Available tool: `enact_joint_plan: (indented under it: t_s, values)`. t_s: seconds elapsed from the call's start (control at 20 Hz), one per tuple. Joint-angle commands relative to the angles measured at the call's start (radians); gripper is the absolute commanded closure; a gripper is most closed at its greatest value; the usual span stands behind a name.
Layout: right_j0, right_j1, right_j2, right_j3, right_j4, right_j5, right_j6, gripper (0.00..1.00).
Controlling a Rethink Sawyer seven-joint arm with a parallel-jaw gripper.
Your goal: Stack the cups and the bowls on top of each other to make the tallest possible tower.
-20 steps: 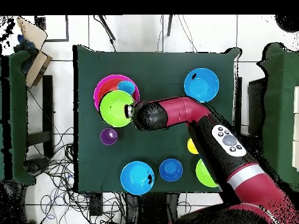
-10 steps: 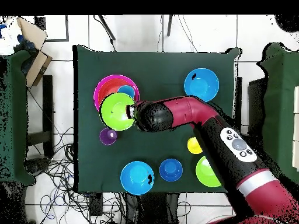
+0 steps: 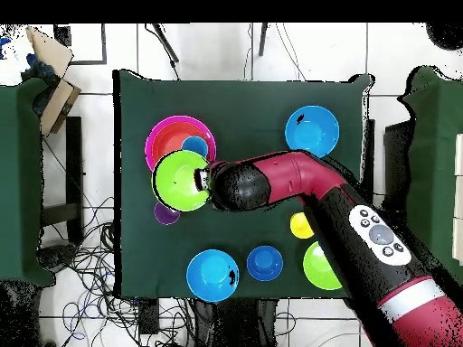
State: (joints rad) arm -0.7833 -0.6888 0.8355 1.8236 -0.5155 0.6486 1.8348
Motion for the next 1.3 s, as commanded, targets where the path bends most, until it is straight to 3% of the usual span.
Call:
enact_joint_plan:
  t_s: [0.05,0.3,0.55,0.95,1.3]
  values:
    - [0.016,-0.044,0.059,0.073,0.014,0.089,-0.134,1.00]
    - [0.026,-0.029,0.053,0.057,0.001,0.067,-0.125,1.00]
    - [0.020,0.036,0.043,0.001,-0.045,0.048,-0.171,1.00]
    - [-0.003,0.120,0.031,-0.132,-0.054,0.118,-0.260,1.00]
    - [-0.020,0.140,0.019,-0.198,-0.069,0.152,-0.284,1.00]
